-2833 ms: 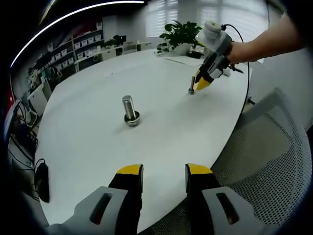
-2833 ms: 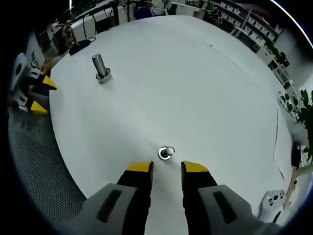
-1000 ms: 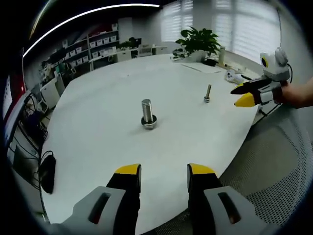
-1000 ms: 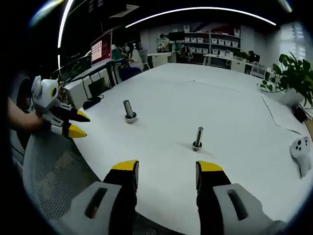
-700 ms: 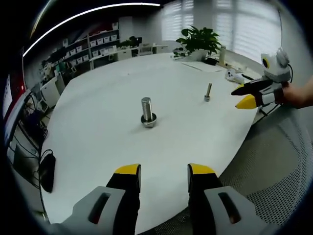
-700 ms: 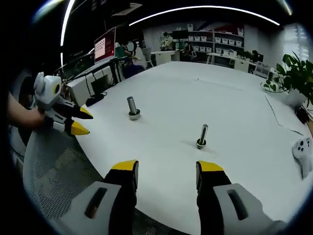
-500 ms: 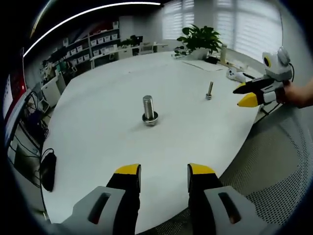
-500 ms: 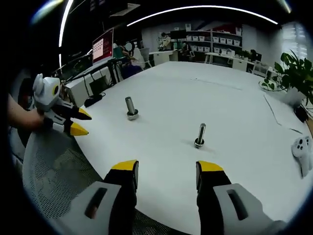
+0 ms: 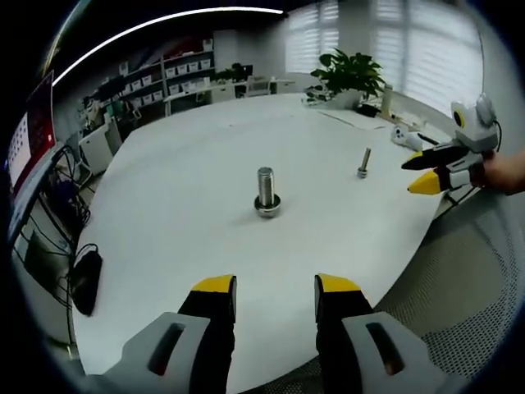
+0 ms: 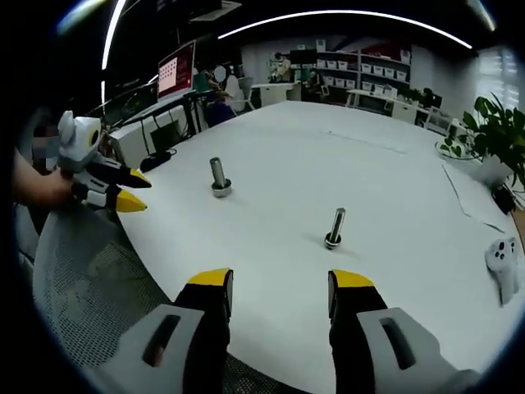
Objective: Place the washer onto the threaded stud by aligning its center hole with the stud, sliding it down to the base, and recovering from edge contact or off-axis alignment until the washer reaches the visible bottom stop.
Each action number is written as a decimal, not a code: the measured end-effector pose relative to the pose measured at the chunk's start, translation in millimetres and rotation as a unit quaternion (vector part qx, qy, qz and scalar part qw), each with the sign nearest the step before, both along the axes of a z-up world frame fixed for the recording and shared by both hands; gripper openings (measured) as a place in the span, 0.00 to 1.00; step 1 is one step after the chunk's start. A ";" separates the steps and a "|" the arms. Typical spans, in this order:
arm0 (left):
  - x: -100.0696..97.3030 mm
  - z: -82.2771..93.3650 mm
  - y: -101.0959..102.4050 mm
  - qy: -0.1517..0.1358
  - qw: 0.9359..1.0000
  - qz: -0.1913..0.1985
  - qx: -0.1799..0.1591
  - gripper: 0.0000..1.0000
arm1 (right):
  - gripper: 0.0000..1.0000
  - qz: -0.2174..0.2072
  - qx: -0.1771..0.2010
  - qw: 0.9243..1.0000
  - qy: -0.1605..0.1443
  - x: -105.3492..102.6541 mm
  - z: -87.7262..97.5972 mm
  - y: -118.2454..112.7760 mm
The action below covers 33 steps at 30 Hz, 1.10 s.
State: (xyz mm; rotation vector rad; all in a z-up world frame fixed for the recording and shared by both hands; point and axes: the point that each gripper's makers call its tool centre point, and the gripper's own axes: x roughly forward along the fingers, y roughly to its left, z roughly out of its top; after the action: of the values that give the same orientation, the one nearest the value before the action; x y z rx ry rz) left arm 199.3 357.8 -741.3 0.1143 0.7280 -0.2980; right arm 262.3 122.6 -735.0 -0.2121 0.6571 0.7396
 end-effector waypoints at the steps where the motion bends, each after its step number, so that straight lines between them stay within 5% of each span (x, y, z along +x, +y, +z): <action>1: -0.1 -0.3 -0.5 0.000 1.000 0.000 -0.001 0.36 | 0.49 -0.003 0.002 1.000 -0.002 1.1 0.5 -0.8; 33: 1.6 1.1 6.0 -0.013 1.000 0.014 -0.002 0.34 | 0.46 0.005 -0.025 1.000 0.014 -4.7 -12.9 -1.6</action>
State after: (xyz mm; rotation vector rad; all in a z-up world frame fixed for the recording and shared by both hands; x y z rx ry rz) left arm 200.9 363.9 -740.2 0.1047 0.7037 -0.2713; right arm 257.6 121.0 -747.9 -0.2521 0.7022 0.7373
